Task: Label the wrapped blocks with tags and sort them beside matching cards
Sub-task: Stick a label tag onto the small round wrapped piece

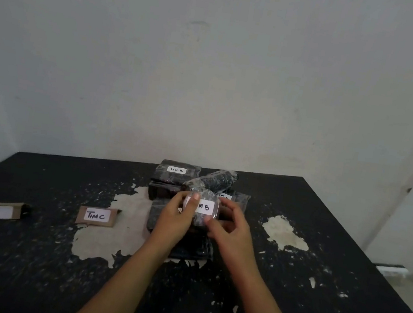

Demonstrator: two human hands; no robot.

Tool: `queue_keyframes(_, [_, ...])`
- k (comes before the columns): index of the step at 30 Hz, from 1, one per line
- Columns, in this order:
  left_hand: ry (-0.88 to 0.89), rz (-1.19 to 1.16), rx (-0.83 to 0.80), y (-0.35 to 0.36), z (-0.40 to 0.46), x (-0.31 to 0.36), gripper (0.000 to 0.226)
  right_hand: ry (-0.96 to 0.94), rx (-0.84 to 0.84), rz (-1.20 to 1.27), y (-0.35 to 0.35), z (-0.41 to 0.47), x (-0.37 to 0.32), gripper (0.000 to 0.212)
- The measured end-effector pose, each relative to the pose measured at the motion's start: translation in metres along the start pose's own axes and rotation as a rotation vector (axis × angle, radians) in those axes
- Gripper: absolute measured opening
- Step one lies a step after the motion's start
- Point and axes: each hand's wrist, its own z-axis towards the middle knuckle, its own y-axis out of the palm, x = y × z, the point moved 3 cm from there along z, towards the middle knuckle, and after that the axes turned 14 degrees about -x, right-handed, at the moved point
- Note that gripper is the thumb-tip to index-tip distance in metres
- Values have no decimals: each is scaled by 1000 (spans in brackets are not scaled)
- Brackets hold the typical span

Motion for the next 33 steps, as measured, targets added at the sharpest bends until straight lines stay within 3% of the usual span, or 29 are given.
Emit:
queue_keyframes(3, [14, -43, 54, -12, 3, -1, 28, 6, -71, -132, 5, 5, -2, 62])
queue_keyframes(9, [44, -58, 50, -38, 5, 2, 36, 20, -65, -105, 12, 23, 0, 59])
queue_keyframes(12, [50, -45, 58, -50, 2, 1, 24, 4, -62, -58, 22, 29, -1, 57])
queue_keyframes(17, [65, 33, 42, -73, -5, 4, 43, -7, -55, -40, 47, 35, -8, 58])
queue_keyframes(33, [119, 105, 210, -217, -39, 8, 31, -42, -178, -65, 191, 81, -19, 47])
